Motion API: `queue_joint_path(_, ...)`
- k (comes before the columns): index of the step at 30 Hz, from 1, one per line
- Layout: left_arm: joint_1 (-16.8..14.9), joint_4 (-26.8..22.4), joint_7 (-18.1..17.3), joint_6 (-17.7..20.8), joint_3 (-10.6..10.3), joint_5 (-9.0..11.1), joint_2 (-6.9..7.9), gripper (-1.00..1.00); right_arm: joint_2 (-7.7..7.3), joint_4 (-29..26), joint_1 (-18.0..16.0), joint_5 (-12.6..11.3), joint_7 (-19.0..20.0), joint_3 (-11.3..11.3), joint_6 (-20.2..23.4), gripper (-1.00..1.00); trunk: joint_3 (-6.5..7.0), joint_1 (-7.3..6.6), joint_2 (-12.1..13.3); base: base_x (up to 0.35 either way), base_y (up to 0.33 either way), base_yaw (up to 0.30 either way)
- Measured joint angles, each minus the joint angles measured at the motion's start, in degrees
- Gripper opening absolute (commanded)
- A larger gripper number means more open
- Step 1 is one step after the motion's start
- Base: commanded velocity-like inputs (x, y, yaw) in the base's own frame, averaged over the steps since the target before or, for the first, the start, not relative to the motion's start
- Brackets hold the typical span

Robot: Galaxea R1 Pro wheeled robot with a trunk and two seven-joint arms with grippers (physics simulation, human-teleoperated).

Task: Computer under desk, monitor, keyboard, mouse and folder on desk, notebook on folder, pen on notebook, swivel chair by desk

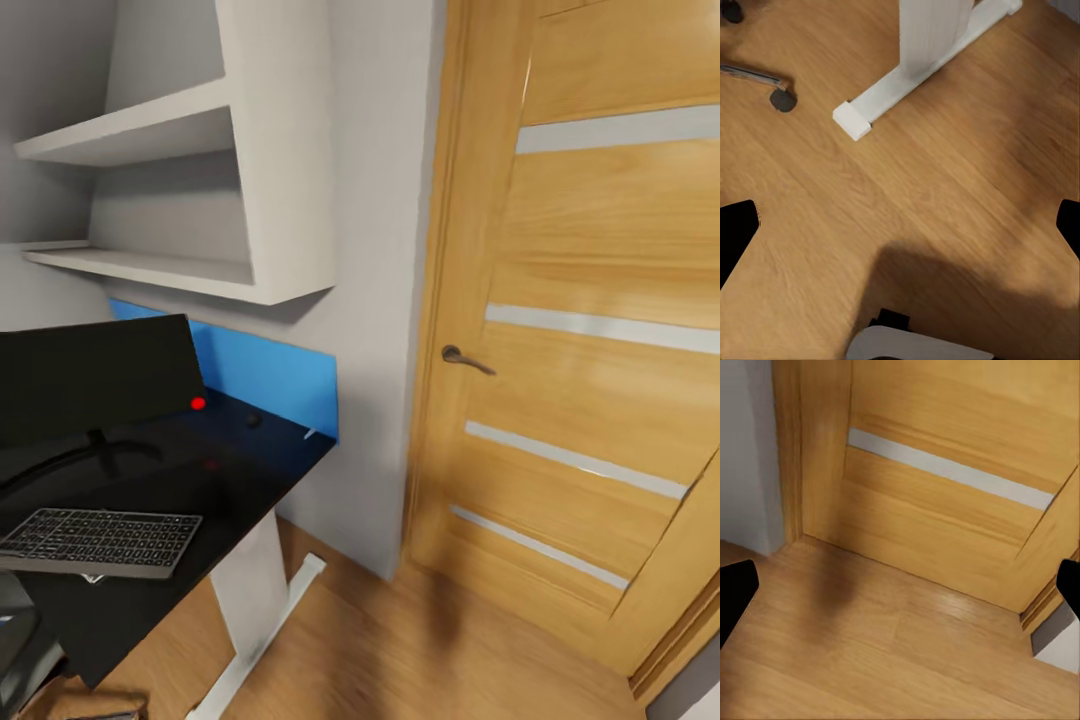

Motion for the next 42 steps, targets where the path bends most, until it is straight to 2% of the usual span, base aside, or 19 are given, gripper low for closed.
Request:
queue_joint_path(1,0.0,0.0,0.0,0.0,0.0,0.0,0.0,1.0,0.06,0.0,0.0,0.6,-0.9,0.0,-0.1,1.0,0.0,0.0,0.0,0.216,0.0,0.285)
queue_joint_path(2,0.0,0.0,0.0,0.0,0.0,0.0,0.02,1.0,0.17,0.2,0.0,2.5,-2.9,0.0,-0.3,1.0,0.0,0.0,0.0,0.219,0.0,0.285)
queue_joint_path(4,0.0,0.0,0.0,0.0,0.0,0.0,0.01,1.0,0.25,0.3,0.0,4.5,-4.5,-0.1,-0.4,1.0,0.0,0.0,0.0,0.222,0.0,0.285)
queue_joint_path(8,0.0,0.0,0.1,0.0,0.0,0.0,0.01,1.0,0.29,0.3,0.0,5.6,-5.3,-0.1,-0.5,1.0,0.0,0.0,0.0,0.223,0.0,0.285)
queue_joint_path(31,0.0,0.0,0.1,0.1,0.0,0.0,0.09,1.0,0.3,0.3,0.0,6.1,-5.5,0.0,-0.4,1.0,0.0,0.0,0.0,0.221,-0.035,0.285)
queue_joint_path(42,0.0,0.0,0.1,0.1,0.0,0.0,0.09,1.0,0.3,0.5,0.0,6.1,-5.4,0.1,-0.3,1.0,0.0,0.04,0.0,-0.016,-0.025,0.285)
